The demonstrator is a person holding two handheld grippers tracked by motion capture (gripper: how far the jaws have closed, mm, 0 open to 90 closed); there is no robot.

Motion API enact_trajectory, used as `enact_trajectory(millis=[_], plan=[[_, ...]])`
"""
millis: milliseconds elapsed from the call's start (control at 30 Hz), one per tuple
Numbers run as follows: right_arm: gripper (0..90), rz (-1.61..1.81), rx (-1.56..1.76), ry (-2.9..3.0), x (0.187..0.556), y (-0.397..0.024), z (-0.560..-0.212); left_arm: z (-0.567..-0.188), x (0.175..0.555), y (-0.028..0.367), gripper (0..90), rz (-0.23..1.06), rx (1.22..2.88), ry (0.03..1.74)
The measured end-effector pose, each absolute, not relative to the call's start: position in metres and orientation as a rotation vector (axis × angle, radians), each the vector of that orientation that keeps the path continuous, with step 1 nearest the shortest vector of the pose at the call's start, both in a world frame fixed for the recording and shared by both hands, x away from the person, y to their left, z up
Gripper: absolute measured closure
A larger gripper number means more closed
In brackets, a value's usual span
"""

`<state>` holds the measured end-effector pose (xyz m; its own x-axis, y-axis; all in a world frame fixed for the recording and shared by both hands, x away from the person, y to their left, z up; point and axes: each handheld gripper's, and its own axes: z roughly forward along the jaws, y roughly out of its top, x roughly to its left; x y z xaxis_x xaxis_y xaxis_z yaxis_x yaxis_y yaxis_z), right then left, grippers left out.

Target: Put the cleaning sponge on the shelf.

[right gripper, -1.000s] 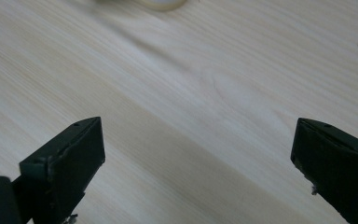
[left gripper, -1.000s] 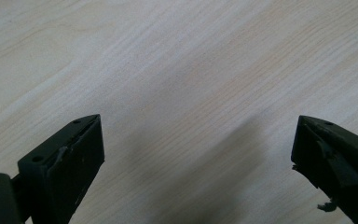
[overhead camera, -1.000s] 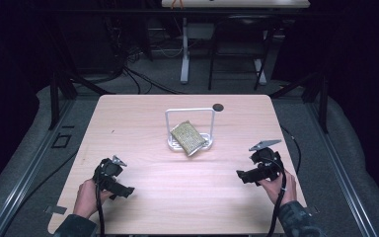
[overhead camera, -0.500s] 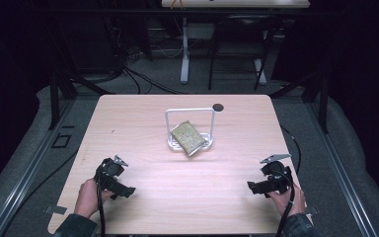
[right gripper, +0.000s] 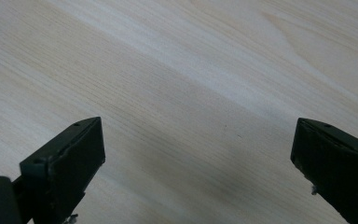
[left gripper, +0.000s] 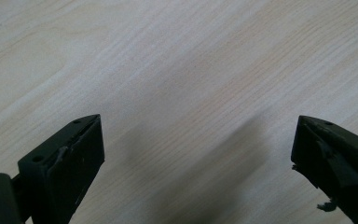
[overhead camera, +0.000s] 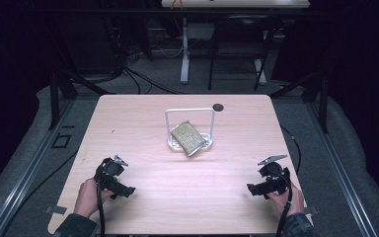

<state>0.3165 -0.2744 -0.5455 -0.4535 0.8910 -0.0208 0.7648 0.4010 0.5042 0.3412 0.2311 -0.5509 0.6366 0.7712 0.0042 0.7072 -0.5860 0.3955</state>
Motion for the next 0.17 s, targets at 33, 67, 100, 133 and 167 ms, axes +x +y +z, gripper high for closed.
enact_trajectory(millis=[33,67,100,133,167], plan=[[2.6,0.626,1.439,2.37,0.3172,-0.2743,-0.5469,-0.5512,0.3415,0.2314,2.6,0.246,2.499,1.18],[2.6,0.626,1.439,2.37,0.3172,-0.2743,-0.5469,-0.5512,0.3415,0.2314,2.6,0.246,2.499,1.18],[2.7,0.622,1.44,2.373,0.3174,-0.274,-0.5471,-0.5512,0.3415,0.2314,2.6,0.244,2.498,1.182],[2.7,0.625,1.441,2.374,0.3174,-0.2735,-0.5473,-0.5511,0.3414,0.2314,2.6,0.244,2.498,1.181],[2.7,0.62,1.436,2.375,0.3176,-0.2733,-0.5475,-0.5511,0.3414,0.2313,2.6,0.244,2.498,1.18]])
